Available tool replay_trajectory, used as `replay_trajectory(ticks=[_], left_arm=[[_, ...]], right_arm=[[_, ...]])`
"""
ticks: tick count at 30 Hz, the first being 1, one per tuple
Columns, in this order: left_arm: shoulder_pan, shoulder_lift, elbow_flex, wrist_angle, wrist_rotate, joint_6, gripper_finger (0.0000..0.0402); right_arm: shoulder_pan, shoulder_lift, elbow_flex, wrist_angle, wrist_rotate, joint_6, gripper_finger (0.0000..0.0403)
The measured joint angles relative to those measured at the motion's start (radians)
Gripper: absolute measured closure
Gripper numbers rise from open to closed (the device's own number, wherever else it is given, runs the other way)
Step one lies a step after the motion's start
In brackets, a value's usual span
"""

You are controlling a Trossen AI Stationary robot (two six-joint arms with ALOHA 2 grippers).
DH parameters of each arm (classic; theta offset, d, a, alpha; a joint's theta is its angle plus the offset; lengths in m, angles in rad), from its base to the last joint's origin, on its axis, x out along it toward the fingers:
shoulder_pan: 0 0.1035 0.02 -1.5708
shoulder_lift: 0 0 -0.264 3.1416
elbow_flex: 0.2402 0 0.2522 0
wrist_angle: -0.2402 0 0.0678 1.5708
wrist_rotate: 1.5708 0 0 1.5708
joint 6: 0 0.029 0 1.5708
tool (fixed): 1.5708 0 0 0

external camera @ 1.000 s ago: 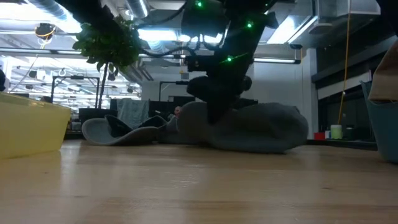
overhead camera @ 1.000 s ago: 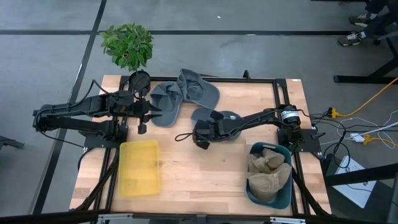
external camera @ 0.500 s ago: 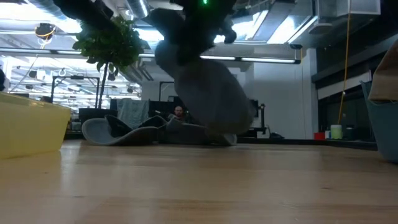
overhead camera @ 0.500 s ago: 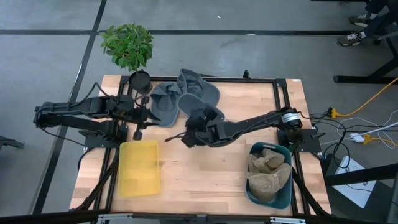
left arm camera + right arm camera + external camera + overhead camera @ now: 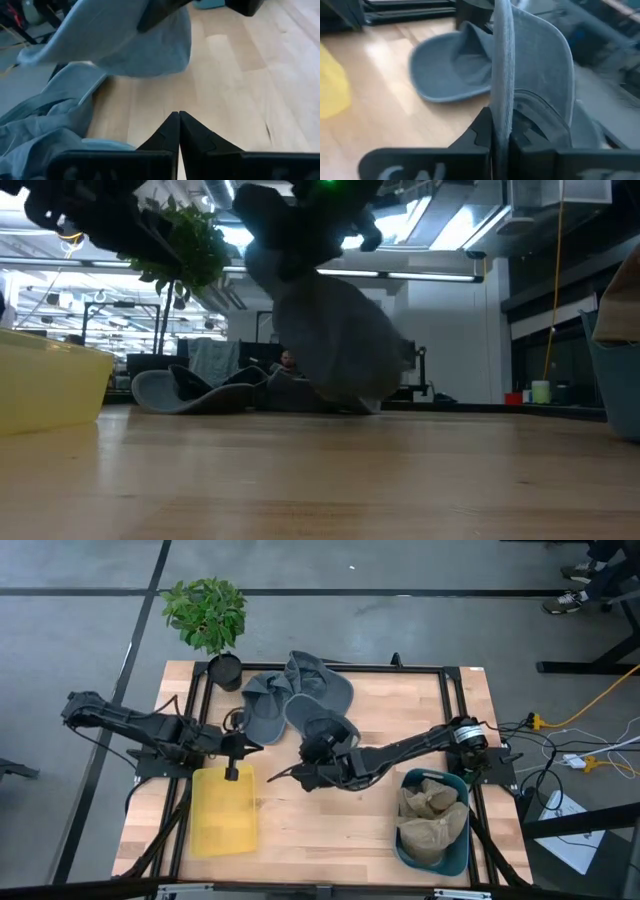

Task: Pick & Place hat
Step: Put the bottom blue cap into the yellow bin

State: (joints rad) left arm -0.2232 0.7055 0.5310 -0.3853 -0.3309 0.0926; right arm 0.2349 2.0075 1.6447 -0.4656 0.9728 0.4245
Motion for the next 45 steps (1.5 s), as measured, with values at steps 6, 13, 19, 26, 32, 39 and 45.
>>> replay_trajectory(ticks=[6,13,19,26,32,39,45], left_arm=[[-0.066,0.003,-0.032,0.118,-0.010,0.019,0.0394],[-0.118,0.004,-0.032,0.173,0.120,0.160,0.0379],[-0.124,0.011,-0.032,0.182,0.158,0.137,0.0320],[-0.124,0.060,-0.032,0.263,0.219,0.130,0.0225],[-0.124,0.114,-0.032,0.358,0.218,0.184,0.0165],[-0.124,0.165,-0.032,0.375,0.055,0.281,0.0151],[-0.124,0.207,-0.031,0.441,-0.144,0.432,0.0152]], right_arm=[[-0.062,-0.020,0.035,0.130,-0.271,-0.118,0.0387],[-0.097,-0.042,0.182,0.088,-0.448,-0.143,0.0387],[-0.090,-0.043,0.311,-0.021,-0.453,-0.145,0.0387],[-0.085,-0.042,0.382,-0.042,-0.511,-0.140,0.0387],[-0.085,-0.042,0.384,-0.020,-0.584,-0.106,0.0387],[-0.084,-0.042,0.384,0.053,-0.583,-0.123,0.0386],[-0.095,-0.042,0.384,0.121,-0.581,-0.137,0.0386]])
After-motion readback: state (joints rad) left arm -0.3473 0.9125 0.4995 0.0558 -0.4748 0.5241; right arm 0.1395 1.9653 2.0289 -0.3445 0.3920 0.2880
